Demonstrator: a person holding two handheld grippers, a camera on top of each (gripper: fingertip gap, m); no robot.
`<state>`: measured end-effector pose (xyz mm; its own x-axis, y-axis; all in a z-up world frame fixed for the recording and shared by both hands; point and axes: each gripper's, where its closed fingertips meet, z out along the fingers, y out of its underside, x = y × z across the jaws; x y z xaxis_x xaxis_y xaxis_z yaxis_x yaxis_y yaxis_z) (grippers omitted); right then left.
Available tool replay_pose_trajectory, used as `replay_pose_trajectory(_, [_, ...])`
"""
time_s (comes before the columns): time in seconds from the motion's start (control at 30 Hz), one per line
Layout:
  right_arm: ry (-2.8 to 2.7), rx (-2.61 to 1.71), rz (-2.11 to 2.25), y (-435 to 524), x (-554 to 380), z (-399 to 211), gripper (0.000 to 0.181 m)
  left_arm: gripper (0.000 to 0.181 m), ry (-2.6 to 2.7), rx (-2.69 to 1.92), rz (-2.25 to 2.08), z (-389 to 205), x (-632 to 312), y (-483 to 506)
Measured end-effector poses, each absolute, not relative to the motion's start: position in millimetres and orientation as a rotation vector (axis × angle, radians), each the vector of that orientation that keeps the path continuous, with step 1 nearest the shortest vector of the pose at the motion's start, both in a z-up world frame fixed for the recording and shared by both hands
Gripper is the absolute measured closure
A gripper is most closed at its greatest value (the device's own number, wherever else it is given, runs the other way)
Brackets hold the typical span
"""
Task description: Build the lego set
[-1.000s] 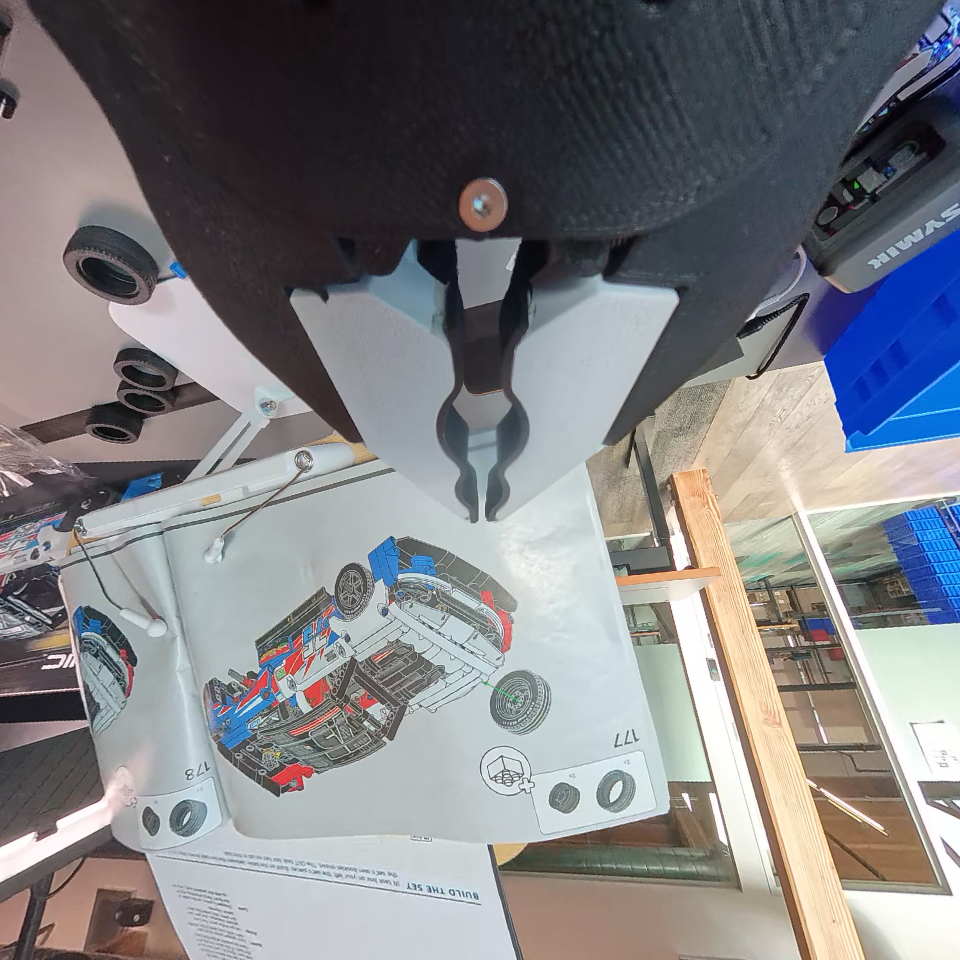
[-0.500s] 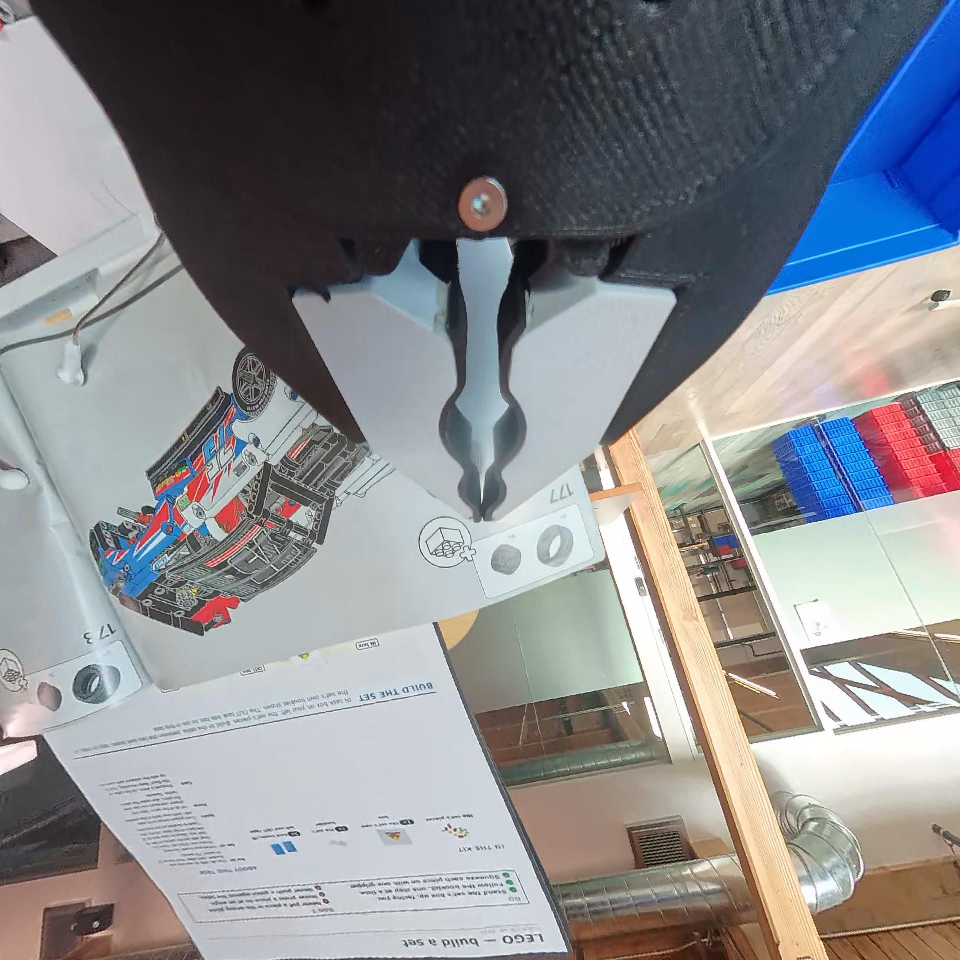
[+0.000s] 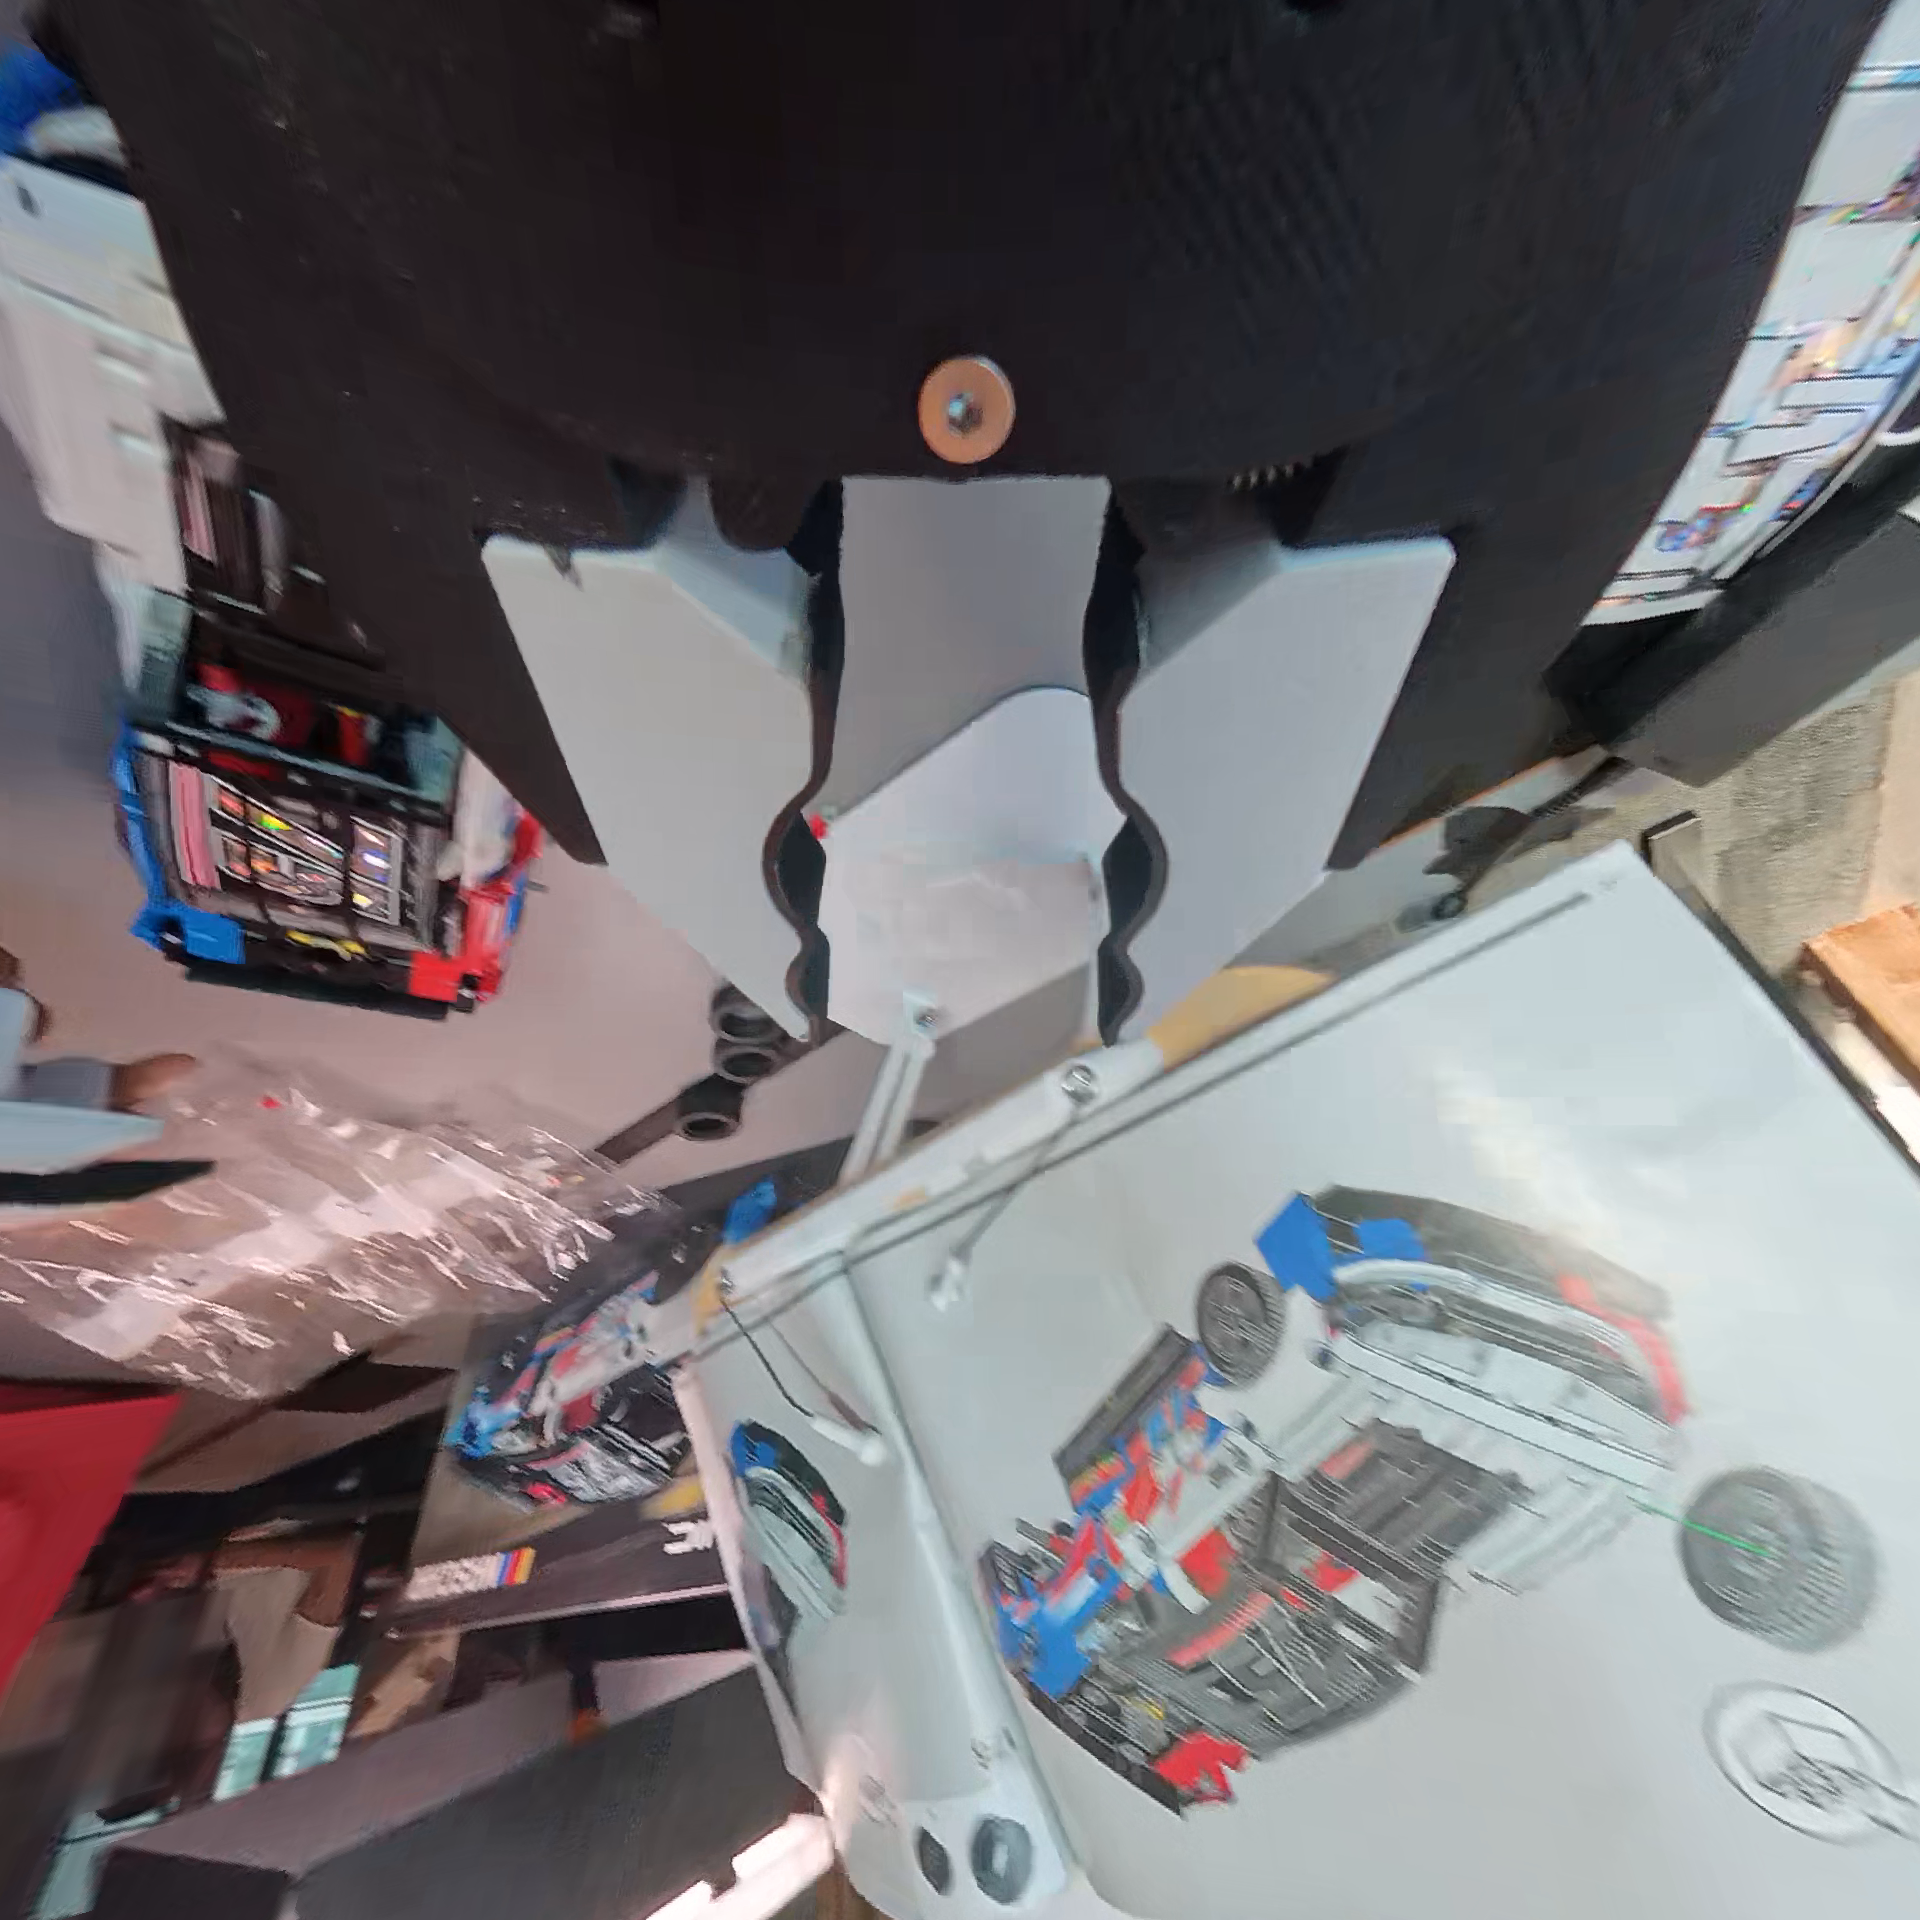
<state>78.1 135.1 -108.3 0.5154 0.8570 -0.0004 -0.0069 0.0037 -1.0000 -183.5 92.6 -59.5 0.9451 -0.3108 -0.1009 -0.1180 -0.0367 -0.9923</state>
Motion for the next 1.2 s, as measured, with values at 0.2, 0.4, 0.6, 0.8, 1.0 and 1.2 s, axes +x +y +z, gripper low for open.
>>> replay_pose_trajectory(0.2, [-0.847,-1.404,0.742,135.7,81.9,-104.9,0.15,0.1,0.478,-1.737,-0.357,-106.1,-122.4,33.0])
replay_pose_trajectory(0.4, [-1.175,-1.528,0.792,121.5,80.0,-141.3,0.104,0.084,0.575,-1.899,-0.32,-158.9,-100.3,6.0])
replay_pose_trajectory(0.6, [-1.406,-1.623,0.727,112.1,78.5,-189.4,0.075,0.066,0.699,-2.07,-0.405,-204.7,-84.8,-4.2])
replay_pose_trajectory(0.8, [-1.486,-1.675,0.609,116.9,77.9,-218.0,0.091,0.064,0.748,-2.077,-0.397,-213.9,-79.4,0.6])
replay_pose_trajectory(1.0, [-1.616,-1.741,0.509,99.0,95.7,-218.2,0.099,0.067,0.813,-2.012,-0.459,-212.8,-75.5,-6.4])
replay_pose_trajectory(1.2, [-1.671,-1.725,0.464,58.8,120.3,-219.5,0.106,0.067,0.924,-1.97,-0.529,-212.7,-68.1,-29.4])
